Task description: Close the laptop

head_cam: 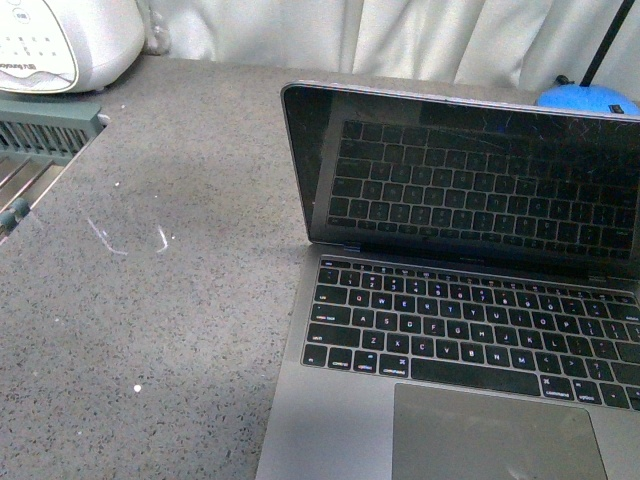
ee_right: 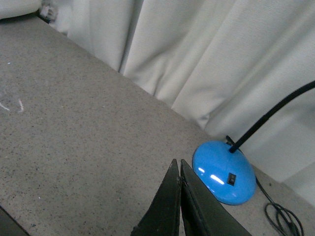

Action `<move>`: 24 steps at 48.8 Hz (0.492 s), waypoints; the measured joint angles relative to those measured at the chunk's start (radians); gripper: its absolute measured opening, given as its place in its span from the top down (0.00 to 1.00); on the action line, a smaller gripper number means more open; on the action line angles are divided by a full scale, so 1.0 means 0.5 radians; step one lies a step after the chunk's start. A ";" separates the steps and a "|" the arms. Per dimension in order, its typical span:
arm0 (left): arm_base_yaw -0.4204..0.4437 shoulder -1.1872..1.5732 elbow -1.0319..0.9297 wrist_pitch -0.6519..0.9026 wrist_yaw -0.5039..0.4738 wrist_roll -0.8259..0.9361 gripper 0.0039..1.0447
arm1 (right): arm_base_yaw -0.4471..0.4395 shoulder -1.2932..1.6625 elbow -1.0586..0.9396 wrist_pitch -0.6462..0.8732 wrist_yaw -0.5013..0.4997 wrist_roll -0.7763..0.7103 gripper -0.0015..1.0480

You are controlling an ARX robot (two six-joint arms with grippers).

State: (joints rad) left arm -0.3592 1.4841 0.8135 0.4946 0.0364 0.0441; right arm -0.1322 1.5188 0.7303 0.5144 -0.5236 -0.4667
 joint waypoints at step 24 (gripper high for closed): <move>-0.038 0.282 0.155 -0.121 0.142 0.166 0.96 | 0.111 0.285 0.137 -0.051 -0.066 0.060 0.99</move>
State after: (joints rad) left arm -0.3782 1.6249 0.8909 0.4343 0.1074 0.1272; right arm -0.0765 1.6615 0.7986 0.4889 -0.5564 -0.4366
